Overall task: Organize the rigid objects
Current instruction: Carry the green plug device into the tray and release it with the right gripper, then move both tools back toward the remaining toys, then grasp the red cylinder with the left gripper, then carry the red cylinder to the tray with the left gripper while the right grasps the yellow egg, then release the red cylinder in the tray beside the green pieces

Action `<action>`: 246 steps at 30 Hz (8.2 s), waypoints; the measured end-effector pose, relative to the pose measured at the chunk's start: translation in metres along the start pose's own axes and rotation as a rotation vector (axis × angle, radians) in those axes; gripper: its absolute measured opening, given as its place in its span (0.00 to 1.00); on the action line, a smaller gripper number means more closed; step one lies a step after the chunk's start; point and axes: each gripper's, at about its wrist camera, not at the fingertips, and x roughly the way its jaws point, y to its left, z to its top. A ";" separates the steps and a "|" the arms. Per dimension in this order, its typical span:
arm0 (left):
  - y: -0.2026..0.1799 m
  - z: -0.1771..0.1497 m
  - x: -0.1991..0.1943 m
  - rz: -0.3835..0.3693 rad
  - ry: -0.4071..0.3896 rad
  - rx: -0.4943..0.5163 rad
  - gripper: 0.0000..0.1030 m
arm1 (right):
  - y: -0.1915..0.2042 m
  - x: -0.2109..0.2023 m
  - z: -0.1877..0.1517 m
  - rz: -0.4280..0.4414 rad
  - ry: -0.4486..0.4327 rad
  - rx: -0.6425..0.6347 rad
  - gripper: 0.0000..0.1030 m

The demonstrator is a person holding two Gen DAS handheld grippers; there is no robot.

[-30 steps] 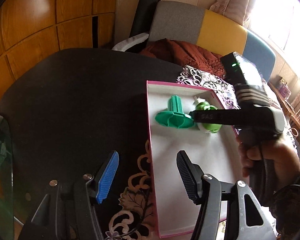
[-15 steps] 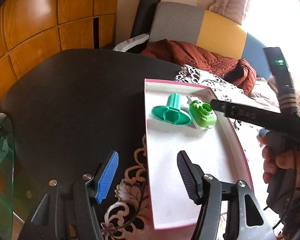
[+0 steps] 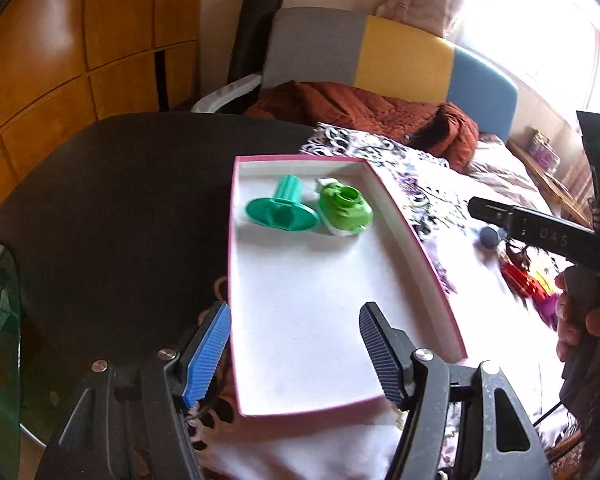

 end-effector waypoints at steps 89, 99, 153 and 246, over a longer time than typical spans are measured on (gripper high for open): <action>-0.232 -0.007 0.076 -0.295 0.152 0.401 0.65 | -0.299 -0.084 -0.082 -0.304 -0.146 0.940 1.00; -0.296 0.005 0.115 -0.363 0.166 0.584 0.82 | -0.300 -0.080 -0.084 -0.290 -0.129 0.951 1.00; -0.178 -0.060 0.051 -0.463 0.096 0.441 0.74 | -0.263 -0.025 -0.098 -0.340 0.505 0.444 0.65; 0.023 0.058 0.104 0.051 0.049 0.103 0.81 | -0.083 0.044 -0.081 -0.108 0.239 -0.071 0.43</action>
